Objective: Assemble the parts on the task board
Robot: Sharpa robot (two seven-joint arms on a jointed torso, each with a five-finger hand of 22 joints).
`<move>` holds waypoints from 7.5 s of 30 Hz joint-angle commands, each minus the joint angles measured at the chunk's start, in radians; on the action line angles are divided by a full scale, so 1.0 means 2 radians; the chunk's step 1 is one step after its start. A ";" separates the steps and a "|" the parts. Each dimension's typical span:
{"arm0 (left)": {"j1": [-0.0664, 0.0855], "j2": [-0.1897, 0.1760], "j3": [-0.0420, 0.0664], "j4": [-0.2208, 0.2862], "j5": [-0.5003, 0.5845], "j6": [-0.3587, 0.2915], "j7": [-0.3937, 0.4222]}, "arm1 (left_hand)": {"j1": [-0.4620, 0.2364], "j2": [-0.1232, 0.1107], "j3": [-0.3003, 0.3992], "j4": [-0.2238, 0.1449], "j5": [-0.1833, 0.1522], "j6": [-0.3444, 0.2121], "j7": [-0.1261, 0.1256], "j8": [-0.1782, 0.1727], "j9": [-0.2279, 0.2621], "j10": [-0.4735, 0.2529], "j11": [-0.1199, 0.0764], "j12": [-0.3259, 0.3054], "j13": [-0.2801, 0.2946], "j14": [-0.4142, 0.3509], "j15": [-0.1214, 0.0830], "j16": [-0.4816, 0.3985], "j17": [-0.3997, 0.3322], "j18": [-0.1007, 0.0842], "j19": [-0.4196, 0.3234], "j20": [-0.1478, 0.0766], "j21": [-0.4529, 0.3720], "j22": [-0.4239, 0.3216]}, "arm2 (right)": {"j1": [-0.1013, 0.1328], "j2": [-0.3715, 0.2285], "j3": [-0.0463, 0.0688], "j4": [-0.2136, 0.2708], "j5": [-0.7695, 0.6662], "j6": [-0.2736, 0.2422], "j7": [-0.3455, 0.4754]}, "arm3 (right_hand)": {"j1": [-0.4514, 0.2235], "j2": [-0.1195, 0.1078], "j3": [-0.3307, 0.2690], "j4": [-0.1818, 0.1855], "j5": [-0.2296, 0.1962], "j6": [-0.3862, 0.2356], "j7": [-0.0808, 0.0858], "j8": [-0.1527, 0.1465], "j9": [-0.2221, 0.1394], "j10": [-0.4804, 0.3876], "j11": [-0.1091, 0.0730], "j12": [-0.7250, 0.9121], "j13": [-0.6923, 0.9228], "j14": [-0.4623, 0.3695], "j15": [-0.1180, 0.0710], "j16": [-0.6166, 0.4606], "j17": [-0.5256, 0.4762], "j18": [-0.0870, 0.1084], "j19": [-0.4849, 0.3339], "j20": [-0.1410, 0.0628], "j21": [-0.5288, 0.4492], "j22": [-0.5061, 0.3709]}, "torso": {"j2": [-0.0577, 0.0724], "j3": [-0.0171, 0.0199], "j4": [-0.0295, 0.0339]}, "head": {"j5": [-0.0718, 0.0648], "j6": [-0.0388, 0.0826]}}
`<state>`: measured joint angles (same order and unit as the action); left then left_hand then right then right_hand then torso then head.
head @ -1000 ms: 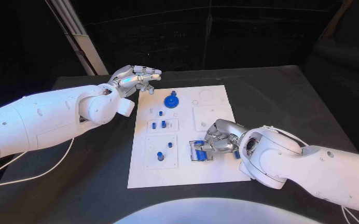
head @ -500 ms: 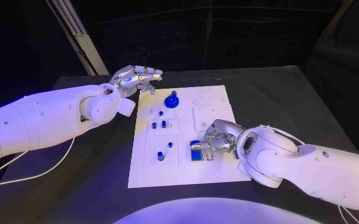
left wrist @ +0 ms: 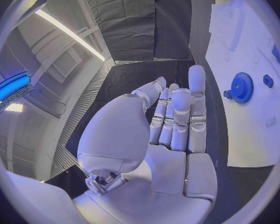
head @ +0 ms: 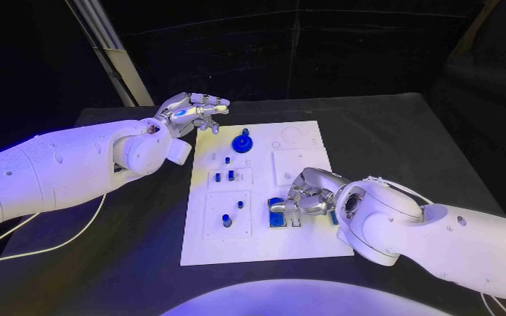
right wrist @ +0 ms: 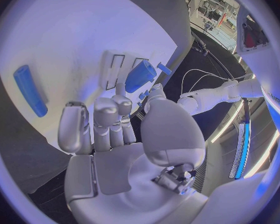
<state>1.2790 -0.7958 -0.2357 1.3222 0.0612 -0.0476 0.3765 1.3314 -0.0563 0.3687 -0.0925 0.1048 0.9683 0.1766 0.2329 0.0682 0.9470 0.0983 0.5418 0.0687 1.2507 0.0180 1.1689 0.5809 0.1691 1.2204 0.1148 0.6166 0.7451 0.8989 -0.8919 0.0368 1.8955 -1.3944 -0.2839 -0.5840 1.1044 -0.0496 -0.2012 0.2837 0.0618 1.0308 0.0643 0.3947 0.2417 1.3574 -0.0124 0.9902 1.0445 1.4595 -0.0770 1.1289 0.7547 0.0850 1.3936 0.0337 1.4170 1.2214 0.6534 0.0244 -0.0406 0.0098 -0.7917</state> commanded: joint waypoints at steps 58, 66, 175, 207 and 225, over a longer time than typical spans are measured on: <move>0.000 -0.004 0.000 -0.001 0.002 0.006 0.000 | 0.003 0.001 0.003 -0.001 0.003 -0.003 0.001 0.002 -0.001 -0.002 0.002 0.004 -0.001 -0.004 -0.001 -0.004 -0.001 0.007 -0.003 0.000 -0.003 -0.001 | 0.001 -0.131 0.001 0.036 -0.053 -0.002 0.031 | 0.113 0.028 -0.022 -0.024 0.086 -0.019 0.012 -0.039 0.003 0.000 0.010 -0.016 0.005 0.000 0.008 -0.009 -0.007 -0.007 -0.001 0.008 -0.001 0.007 | -0.005 0.0021 -0.0100 | -0.015 0.000; 0.000 -0.003 0.000 -0.003 0.002 0.007 0.000 | 0.003 0.001 0.003 -0.001 0.003 -0.003 0.001 0.002 -0.001 -0.002 0.002 0.004 -0.001 -0.004 -0.001 -0.004 -0.001 0.007 -0.003 0.000 -0.003 -0.001 | 0.001 -0.145 0.000 0.042 -0.089 0.014 0.022 | 0.105 0.029 -0.030 -0.010 0.093 -0.008 0.009 -0.037 0.002 0.001 0.007 -0.015 0.007 0.000 0.005 -0.008 -0.007 -0.007 0.000 0.006 0.000 0.008 | -0.007 0.0028 -0.0134 | -0.016 0.000; -0.002 -0.008 -0.001 0.000 0.002 0.009 -0.003 | 0.003 0.001 0.003 -0.001 0.003 -0.003 0.001 0.002 -0.001 -0.002 0.002 0.004 -0.001 -0.004 -0.001 -0.004 -0.001 0.007 -0.003 0.000 -0.003 -0.001 | -0.003 -0.051 0.000 0.017 0.000 0.011 0.007 | 0.107 -0.032 0.193 0.001 0.202 0.065 0.001 -0.113 -0.011 0.017 -0.001 -0.019 0.020 0.002 -0.001 -0.004 0.003 -0.011 0.010 0.000 0.009 0.032 | -0.006 0.0011 -0.0120 | -0.009 -0.011; -0.002 -0.008 -0.001 0.001 0.002 0.010 -0.006 | 0.003 0.001 0.003 -0.001 0.003 -0.003 0.001 0.002 -0.001 -0.002 0.002 0.004 -0.001 -0.004 -0.001 -0.004 -0.001 0.007 -0.003 0.000 -0.003 -0.001 | -0.003 -0.020 0.000 0.002 0.007 0.035 -0.005 | 0.090 -0.026 0.184 -0.001 0.204 0.079 -0.007 -0.104 0.002 0.024 -0.007 -0.013 0.026 0.002 -0.006 -0.003 0.005 -0.012 0.013 -0.004 0.011 0.036 | -0.006 0.0020 -0.0127 | -0.005 -0.011; -0.002 -0.009 -0.001 0.002 -0.006 0.011 -0.007 | 0.003 0.001 0.005 -0.003 0.003 -0.004 0.001 0.003 -0.001 -0.003 0.003 0.004 -0.001 -0.005 -0.001 -0.005 -0.005 0.007 -0.003 0.000 -0.004 -0.001 | -0.003 -0.013 0.000 -0.005 -0.006 0.042 -0.008 | 0.069 -0.021 0.174 0.002 0.201 0.081 -0.008 -0.101 0.011 0.028 -0.008 -0.007 0.032 0.001 -0.007 -0.005 0.002 -0.012 0.013 -0.006 0.011 0.036 | -0.006 0.0019 -0.0126 | -0.004 -0.012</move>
<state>1.2742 -0.8136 -0.2375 1.3244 0.0568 -0.0376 0.3616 1.3314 -0.0563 0.3743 -0.0981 0.1048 0.9683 0.1766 0.2329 0.0682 0.9433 0.1020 0.5459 0.0683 1.2470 0.0143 1.1648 0.5711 0.1691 1.2204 0.1148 0.6129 0.7433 0.8930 -0.9193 0.0366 1.8866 -1.3893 -0.2099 -0.5954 1.2496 -0.0894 0.1523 0.2873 0.4674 1.1914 0.0421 0.1948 0.2618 1.4061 -0.0285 0.9707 1.1082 1.4597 -0.0843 1.1174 0.7607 0.0696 1.4173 0.0247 1.4357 1.2939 0.6412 0.0280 -0.0662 0.0006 -0.8151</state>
